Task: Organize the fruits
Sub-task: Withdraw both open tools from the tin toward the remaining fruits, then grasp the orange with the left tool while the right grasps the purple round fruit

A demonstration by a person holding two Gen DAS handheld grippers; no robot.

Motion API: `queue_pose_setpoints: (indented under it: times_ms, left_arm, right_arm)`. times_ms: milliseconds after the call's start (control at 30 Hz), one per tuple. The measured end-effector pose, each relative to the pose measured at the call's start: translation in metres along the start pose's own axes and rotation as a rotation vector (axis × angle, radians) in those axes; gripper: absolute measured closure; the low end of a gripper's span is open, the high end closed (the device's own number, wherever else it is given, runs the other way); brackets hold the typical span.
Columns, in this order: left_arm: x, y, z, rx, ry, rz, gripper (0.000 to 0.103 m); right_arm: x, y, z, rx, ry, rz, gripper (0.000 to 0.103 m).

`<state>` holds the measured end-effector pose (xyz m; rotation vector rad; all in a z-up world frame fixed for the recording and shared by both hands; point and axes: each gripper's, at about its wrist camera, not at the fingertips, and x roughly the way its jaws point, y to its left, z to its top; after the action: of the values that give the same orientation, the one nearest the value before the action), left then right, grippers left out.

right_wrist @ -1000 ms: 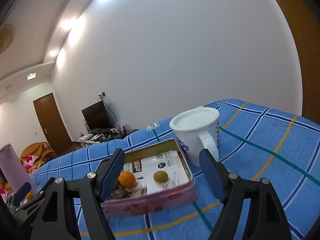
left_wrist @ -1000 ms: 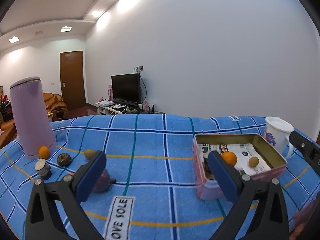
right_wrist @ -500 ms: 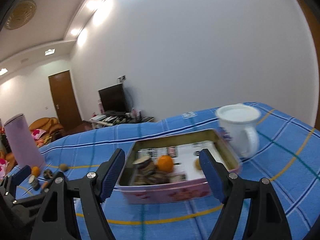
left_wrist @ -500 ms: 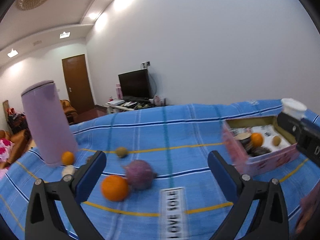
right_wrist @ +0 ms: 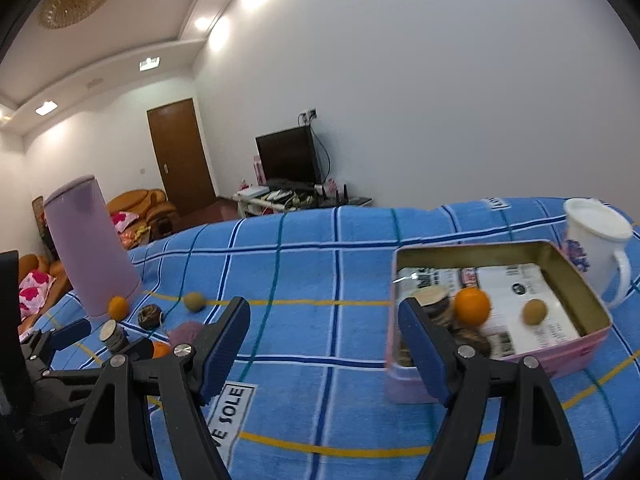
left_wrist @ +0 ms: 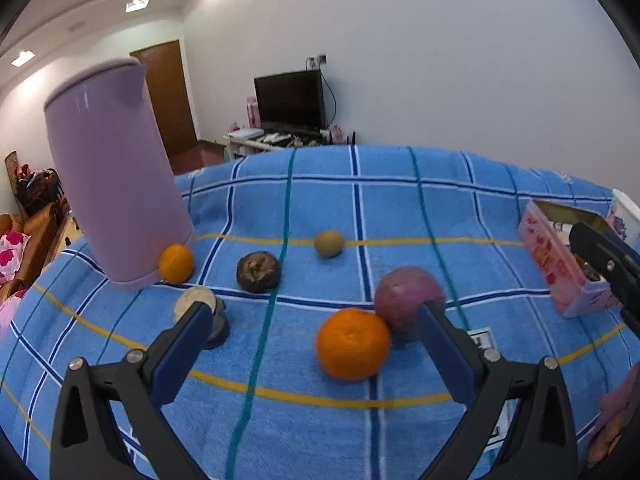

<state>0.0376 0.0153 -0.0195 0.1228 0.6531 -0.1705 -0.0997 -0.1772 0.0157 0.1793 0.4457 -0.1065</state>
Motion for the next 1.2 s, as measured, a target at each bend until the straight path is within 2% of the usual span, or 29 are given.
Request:
queue_pose_setpoints:
  times_ms: [167,200,267,467,567,600,667,700,767,867,933,1033,1100,1167,1200]
  left_arm:
    - [0.017,-0.006,-0.004,0.032,0.055,-0.034,0.011]
    - [0.022,-0.007,-0.005,0.03,0.086,-0.049,0.015]
    - [0.022,-0.004,-0.003,0.005,0.085,-0.09,0.024]
    - [0.026,0.004,-0.003,-0.031,0.104,-0.16,0.028]
    - [0.035,0.008,-0.011,-0.039,0.197,-0.229,0.029]
    - [0.042,0.011,-0.013,-0.053,0.242,-0.223,0.029]
    - [0.04,0.013,-0.011,-0.058,0.224,-0.204,0.026]
    - [0.039,0.011,-0.009,-0.039,0.217,-0.165,0.026]
    - [0.04,0.008,-0.006,-0.022,0.217,-0.138,0.03]
    - [0.042,-0.001,-0.002,0.009,0.217,-0.145,0.041]
    - [0.045,-0.001,0.001,0.01,0.222,-0.173,0.054]
    - [0.046,0.007,0.001,-0.023,0.216,-0.208,0.054]
    - [0.041,0.018,0.002,-0.07,0.184,-0.195,0.055]
    - [0.028,0.026,0.004,-0.094,0.109,-0.167,0.055]
    - [0.021,0.03,0.006,-0.096,0.068,-0.129,0.055]
  right_arm:
    - [0.009,0.01,-0.005,-0.011,0.022,0.034,0.025]
    - [0.011,0.011,-0.005,-0.01,0.031,0.039,0.025]
    - [0.014,0.011,-0.006,-0.009,0.048,0.052,0.025]
    - [0.022,0.012,-0.002,-0.016,0.087,0.093,0.025]
    - [0.025,0.015,-0.001,-0.011,0.111,0.123,0.025]
    - [0.025,0.016,-0.001,-0.014,0.116,0.127,0.025]
    - [0.027,0.02,-0.003,-0.034,0.127,0.128,0.025]
    - [0.029,0.021,-0.003,-0.041,0.131,0.129,0.025]
    - [0.032,0.023,-0.004,-0.046,0.138,0.135,0.025]
    - [0.039,0.026,-0.006,-0.045,0.163,0.15,0.025]
    - [0.045,0.029,-0.006,-0.042,0.186,0.17,0.025]
    - [0.055,0.039,-0.007,-0.064,0.227,0.211,0.025]
    - [0.058,0.047,-0.009,-0.083,0.239,0.234,0.025]
    - [0.062,0.055,-0.01,-0.105,0.251,0.257,0.025]
    - [0.064,0.061,-0.01,-0.116,0.257,0.268,0.025]
